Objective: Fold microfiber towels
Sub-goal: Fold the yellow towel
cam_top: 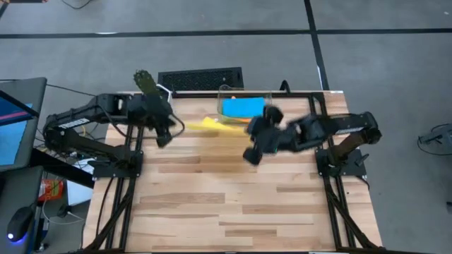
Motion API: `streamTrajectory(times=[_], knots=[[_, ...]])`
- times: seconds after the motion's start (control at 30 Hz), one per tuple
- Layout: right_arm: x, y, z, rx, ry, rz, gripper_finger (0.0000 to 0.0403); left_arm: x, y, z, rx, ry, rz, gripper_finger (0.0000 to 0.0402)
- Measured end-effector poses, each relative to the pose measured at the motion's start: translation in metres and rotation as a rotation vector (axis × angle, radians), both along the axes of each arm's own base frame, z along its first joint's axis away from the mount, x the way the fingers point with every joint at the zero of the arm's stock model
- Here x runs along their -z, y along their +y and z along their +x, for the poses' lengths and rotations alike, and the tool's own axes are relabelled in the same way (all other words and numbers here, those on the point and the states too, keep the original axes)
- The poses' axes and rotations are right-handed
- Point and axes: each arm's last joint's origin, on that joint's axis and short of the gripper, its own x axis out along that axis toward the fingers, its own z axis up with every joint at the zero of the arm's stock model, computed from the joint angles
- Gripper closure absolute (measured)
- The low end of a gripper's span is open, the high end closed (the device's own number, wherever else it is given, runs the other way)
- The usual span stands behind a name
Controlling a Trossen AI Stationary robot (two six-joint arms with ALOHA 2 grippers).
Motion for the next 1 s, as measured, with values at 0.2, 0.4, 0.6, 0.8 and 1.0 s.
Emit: streamTrajectory(times=[0.2, 0.4, 0.6, 0.8, 1.0], knots=[[0.042, 0.059, 0.016, -0.058, 0.093, 0.123, 0.0393, 0.047, -0.034, 0.011, 0.083, 0.122, -0.187, 0.0401], [0.081, 0.104, 0.03, -0.103, 0.194, 0.256, 0.0392, 0.099, -0.071, 0.019, 0.106, 0.163, -0.287, 0.0401], [0.104, 0.132, 0.035, -0.091, 0.246, 0.389, 0.0392, 0.136, -0.103, 0.02, 0.134, 0.116, -0.381, 0.0401], [0.113, 0.143, 0.031, -0.006, 0.243, 0.484, 0.0393, 0.145, -0.115, 0.018, 0.153, 0.082, -0.39, 0.0401], [0.139, 0.137, 0.021, 0.099, 0.337, 0.514, 0.0393, 0.145, -0.106, 0.027, 0.119, 0.009, -0.235, 0.0401]])
